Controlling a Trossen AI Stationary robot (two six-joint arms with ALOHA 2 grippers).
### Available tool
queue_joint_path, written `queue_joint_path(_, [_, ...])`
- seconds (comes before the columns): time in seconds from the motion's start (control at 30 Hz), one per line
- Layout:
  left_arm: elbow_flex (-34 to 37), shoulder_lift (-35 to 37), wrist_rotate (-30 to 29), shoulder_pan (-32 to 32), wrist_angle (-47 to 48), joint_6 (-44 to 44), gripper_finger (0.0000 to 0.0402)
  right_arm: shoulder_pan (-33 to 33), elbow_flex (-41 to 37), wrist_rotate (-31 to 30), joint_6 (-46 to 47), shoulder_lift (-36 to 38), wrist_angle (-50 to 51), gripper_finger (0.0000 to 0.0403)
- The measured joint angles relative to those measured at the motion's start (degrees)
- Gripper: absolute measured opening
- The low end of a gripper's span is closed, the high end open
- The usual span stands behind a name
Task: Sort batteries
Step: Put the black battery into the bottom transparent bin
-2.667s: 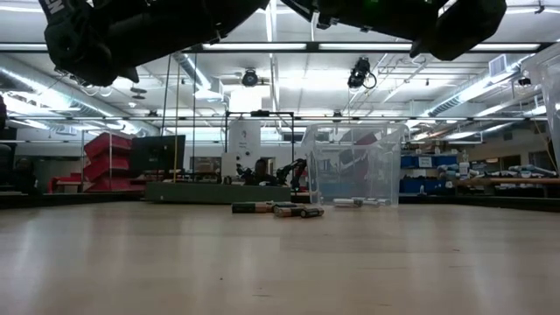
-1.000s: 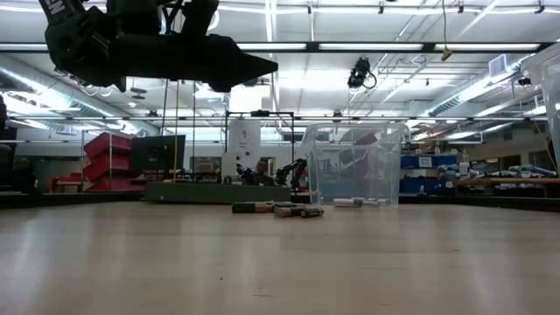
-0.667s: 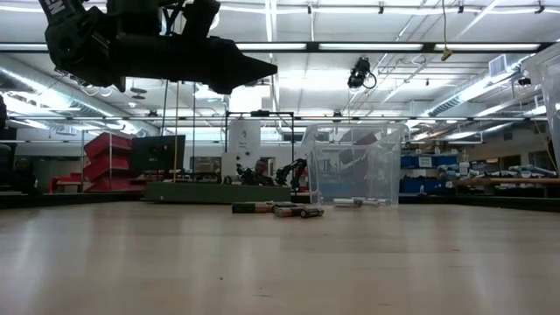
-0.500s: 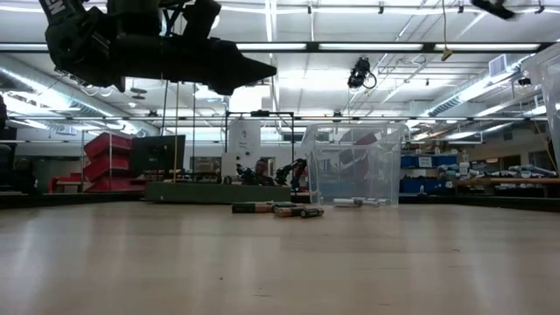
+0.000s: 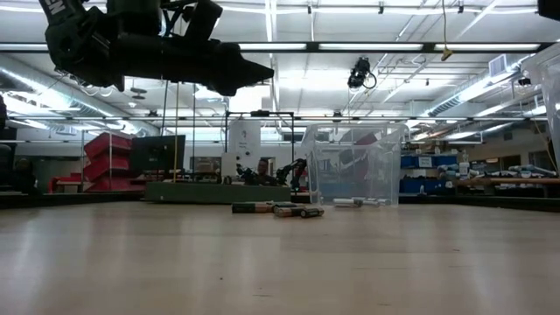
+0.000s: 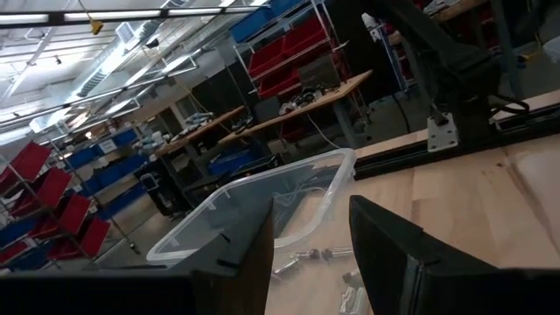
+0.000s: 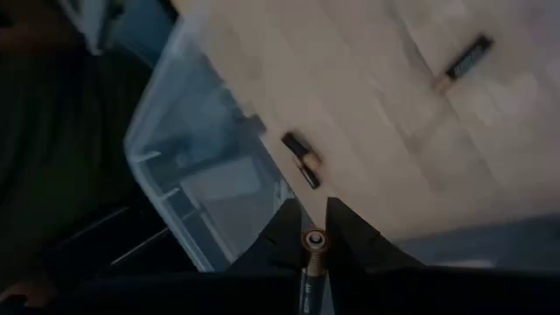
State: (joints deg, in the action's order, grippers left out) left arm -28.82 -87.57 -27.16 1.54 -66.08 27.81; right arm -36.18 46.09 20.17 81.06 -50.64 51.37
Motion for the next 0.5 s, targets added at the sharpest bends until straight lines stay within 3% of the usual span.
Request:
queue_joint_path(0.17, [0.0,0.0,0.0,0.0,0.0,0.0,0.0149,-2.2,0.0,0.4,4.6,-3.4,0.0,0.0024])
queue_joint_path(0.5, [0.0,0.0,0.0,0.0,0.6,0.0,0.0149,-2.5,0.0,2.0,8.0,-5.1,-0.8,0.0095])
